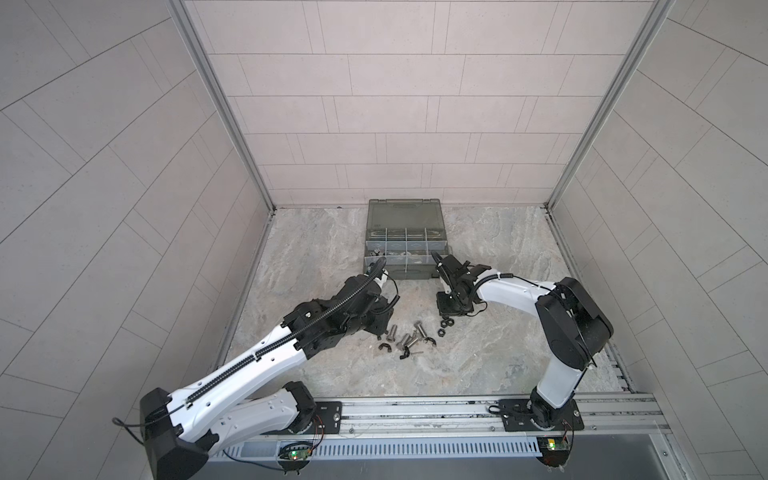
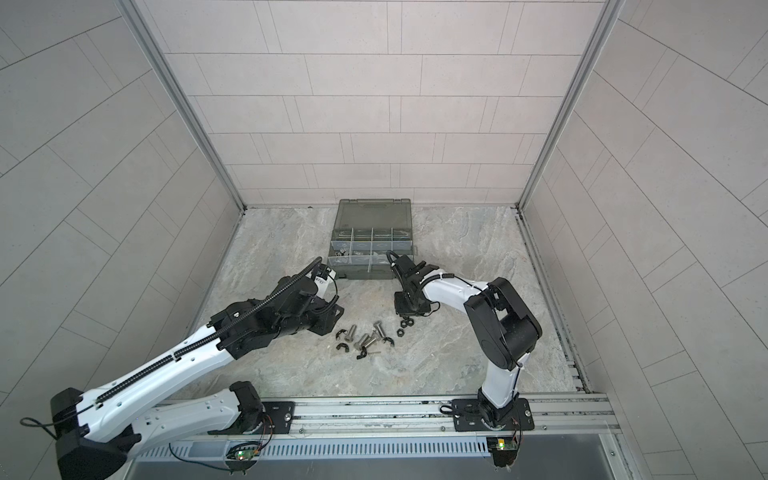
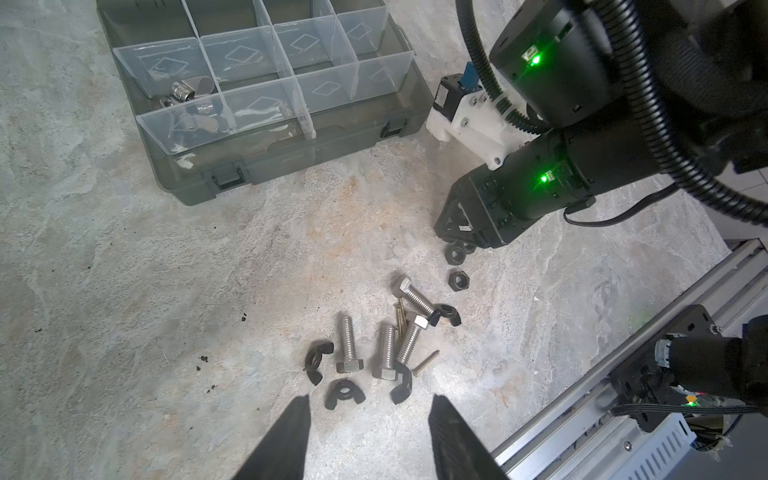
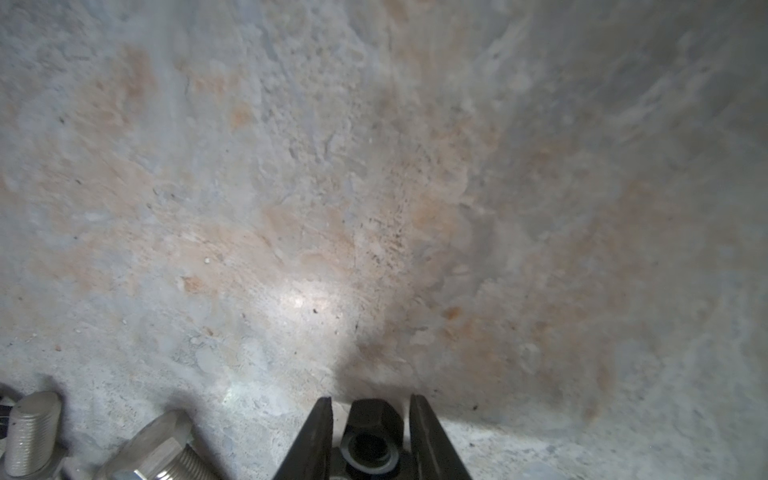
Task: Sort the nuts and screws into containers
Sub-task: 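Close the right gripper on a black hex nut in the pile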
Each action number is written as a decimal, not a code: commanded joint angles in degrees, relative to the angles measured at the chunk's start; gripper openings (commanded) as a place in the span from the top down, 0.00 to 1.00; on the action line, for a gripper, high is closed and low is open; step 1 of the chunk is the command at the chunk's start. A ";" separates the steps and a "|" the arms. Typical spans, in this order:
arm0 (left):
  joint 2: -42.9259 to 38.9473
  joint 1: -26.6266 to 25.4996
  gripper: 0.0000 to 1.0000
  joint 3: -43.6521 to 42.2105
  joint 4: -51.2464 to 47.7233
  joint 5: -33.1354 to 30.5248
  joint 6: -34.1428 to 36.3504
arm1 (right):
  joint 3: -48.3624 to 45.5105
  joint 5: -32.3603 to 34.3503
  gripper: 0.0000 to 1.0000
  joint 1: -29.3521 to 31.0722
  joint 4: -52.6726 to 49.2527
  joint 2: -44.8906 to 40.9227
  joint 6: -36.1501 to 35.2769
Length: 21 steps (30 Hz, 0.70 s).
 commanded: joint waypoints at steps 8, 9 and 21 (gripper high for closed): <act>-1.20 -0.21 0.48 -0.41 -0.81 -0.33 0.91 | -0.94 3.08 0.68 1.69 -2.22 -0.22 1.97; -1.12 -0.19 0.48 -0.51 -0.88 -0.37 0.87 | -0.93 3.31 0.68 1.75 -2.38 -0.04 2.06; -1.59 -0.21 0.48 -1.22 -0.70 -1.00 0.51 | 1.20 4.76 0.81 1.86 -4.88 1.20 1.13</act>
